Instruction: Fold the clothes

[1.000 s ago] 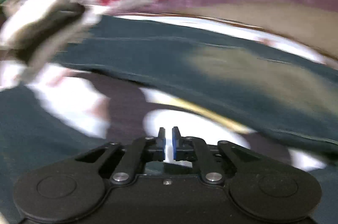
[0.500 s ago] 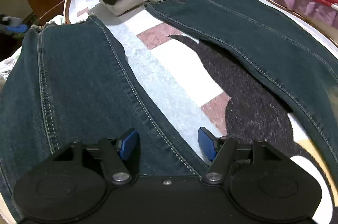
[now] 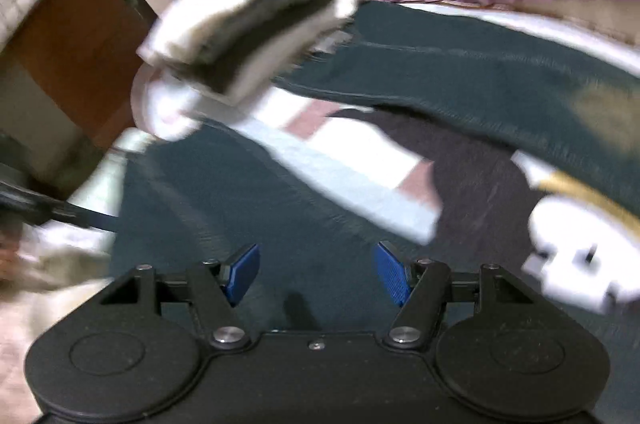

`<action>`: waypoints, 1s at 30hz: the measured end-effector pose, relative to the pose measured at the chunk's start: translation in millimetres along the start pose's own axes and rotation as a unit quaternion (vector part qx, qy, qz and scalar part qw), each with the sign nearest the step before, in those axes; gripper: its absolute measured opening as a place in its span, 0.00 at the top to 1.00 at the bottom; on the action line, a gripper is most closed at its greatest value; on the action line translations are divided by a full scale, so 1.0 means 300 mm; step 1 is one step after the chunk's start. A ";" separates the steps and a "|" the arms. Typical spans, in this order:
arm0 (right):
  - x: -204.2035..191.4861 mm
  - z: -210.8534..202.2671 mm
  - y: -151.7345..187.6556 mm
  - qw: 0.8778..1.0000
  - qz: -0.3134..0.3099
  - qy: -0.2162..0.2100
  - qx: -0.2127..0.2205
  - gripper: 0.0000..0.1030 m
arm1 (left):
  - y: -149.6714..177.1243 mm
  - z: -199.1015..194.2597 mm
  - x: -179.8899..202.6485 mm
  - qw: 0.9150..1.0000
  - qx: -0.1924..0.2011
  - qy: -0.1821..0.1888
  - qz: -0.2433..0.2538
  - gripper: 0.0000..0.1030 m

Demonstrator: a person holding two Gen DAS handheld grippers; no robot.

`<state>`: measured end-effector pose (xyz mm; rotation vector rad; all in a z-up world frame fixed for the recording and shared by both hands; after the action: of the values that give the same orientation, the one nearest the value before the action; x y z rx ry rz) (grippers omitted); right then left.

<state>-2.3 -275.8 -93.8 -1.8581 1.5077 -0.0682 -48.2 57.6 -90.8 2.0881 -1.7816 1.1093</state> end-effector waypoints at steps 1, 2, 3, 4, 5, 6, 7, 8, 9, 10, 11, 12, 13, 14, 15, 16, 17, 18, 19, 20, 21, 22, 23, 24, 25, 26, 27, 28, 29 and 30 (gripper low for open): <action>-0.004 -0.028 0.021 1.000 0.009 -0.022 0.001 0.33 | -0.007 0.005 -0.009 1.000 0.006 -0.017 0.002 0.30; -0.012 -0.042 0.041 0.999 0.015 -0.042 -0.004 0.33 | -0.015 0.010 -0.012 1.000 0.013 -0.018 0.003 0.29; -0.020 -0.053 0.062 0.998 0.020 -0.062 -0.009 0.34 | -0.024 0.016 -0.015 1.000 0.020 -0.018 0.003 0.29; -0.028 -0.064 0.082 0.996 0.025 -0.082 -0.015 0.34 | -0.027 0.021 -0.012 1.000 0.023 -0.008 0.004 0.33; -0.042 -0.068 0.097 0.995 0.019 -0.095 -0.018 0.34 | -0.031 0.026 -0.010 1.000 0.026 0.003 0.004 0.47; -0.062 -0.065 0.109 0.995 0.001 -0.103 -0.020 0.34 | -0.031 0.030 0.001 1.000 0.024 0.006 0.014 0.52; -0.082 -0.060 0.120 0.994 -0.020 -0.109 -0.021 0.34 | -0.028 0.031 0.014 0.999 0.023 -0.004 0.031 0.67; -0.092 -0.046 0.123 0.993 -0.032 -0.107 -0.023 0.34 | -0.028 0.024 0.017 0.999 0.025 -0.003 0.034 0.77; -0.100 -0.032 0.125 0.993 -0.044 -0.104 -0.024 0.34 | -0.027 0.018 0.020 0.999 0.026 -0.003 0.037 0.79; -0.109 -0.017 0.128 0.993 -0.056 -0.100 -0.025 0.34 | -0.026 0.011 0.023 0.999 0.028 -0.002 0.039 0.82; -0.111 0.006 0.128 0.993 -0.057 -0.103 -0.032 0.34 | -0.024 0.006 0.026 0.999 0.030 -0.002 0.041 0.83; -0.111 0.029 0.128 0.992 -0.056 -0.107 -0.040 0.34 | -0.022 0.000 0.029 0.999 0.032 -0.002 0.044 0.83; -0.112 0.053 0.128 0.991 -0.056 -0.111 -0.048 0.34 | -0.019 0.003 0.037 0.998 0.032 -0.007 0.052 0.84; -0.116 0.066 0.127 0.991 -0.057 -0.112 -0.048 0.33 | -0.019 0.005 0.047 0.997 0.032 -0.014 0.062 0.84; -0.121 0.065 0.123 0.991 -0.059 -0.116 -0.044 0.35 | -0.016 0.005 0.060 0.996 0.030 -0.023 0.075 0.84; -0.127 0.063 0.119 0.990 -0.062 -0.120 -0.039 0.40 | -0.014 0.005 0.073 0.995 0.028 -0.031 0.087 0.84; -0.133 0.061 0.115 0.990 -0.066 -0.124 -0.034 0.54 | -0.013 0.002 0.081 0.995 0.028 -0.036 0.093 0.84; -0.139 0.059 0.110 0.989 -0.069 -0.128 -0.029 0.64 | -0.012 -0.001 0.089 0.994 0.028 -0.040 0.099 0.85; -0.145 0.057 0.106 0.988 -0.072 -0.133 -0.024 0.72 | -0.013 -0.007 0.088 0.994 0.029 -0.039 0.097 0.85; -0.151 0.055 0.102 0.988 -0.075 -0.137 -0.020 0.80 | -0.014 -0.013 0.087 0.994 0.030 -0.038 0.095 0.87; -0.160 0.055 0.101 0.988 -0.081 -0.134 -0.017 0.84 | -0.015 -0.019 0.087 0.994 0.031 -0.037 0.094 0.87; -0.170 0.055 0.100 0.988 -0.088 -0.130 -0.015 0.86 | -0.017 -0.026 0.084 0.995 0.032 -0.036 0.091 0.89; -0.184 0.048 0.101 0.987 -0.099 -0.124 -0.009 0.89 | -0.023 -0.039 0.085 0.995 0.036 -0.035 0.089 0.97; -0.200 0.037 0.101 0.987 -0.111 -0.115 -0.001 0.90 | -0.033 -0.060 0.088 0.995 0.045 -0.026 0.086 0.97; -0.212 0.022 0.098 0.987 -0.115 -0.109 0.005 0.91 | -0.043 -0.081 0.091 0.995 0.055 -0.016 0.084 0.97; -0.224 0.006 0.095 0.987 -0.118 -0.104 0.012 0.91 | -0.053 -0.103 0.095 0.995 0.065 -0.006 0.082 0.97; -0.240 -0.010 0.096 0.987 -0.126 -0.097 0.019 0.91 | -0.055 -0.118 0.102 0.994 0.071 0.000 0.085 0.98; -0.256 -0.026 0.097 0.987 -0.135 -0.089 0.025 0.91 | -0.057 -0.132 0.109 0.993 0.077 0.006 0.088 0.98; -0.271 -0.037 0.102 0.985 -0.145 -0.084 0.028 0.91 | -0.050 -0.130 0.115 0.993 0.075 0.002 0.092 0.98; -0.282 -0.037 0.112 0.985 -0.152 -0.080 0.022 0.92 | -0.042 -0.128 0.120 0.993 0.072 -0.003 0.096 0.98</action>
<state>-61.6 -209.6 -71.3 -1.9934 1.0969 -0.0927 -52.5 55.2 -36.8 2.0323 -1.9944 1.3186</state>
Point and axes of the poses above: each gripper's, at about its wrist camera, not at the fingertips, and z roughly the way its jaws point, x to its right, y to its underside, the point moved 3 cm from there along z, roughly the way its jaws point, and after that the axes turned 14 degrees about y, right-handed, at the moved point
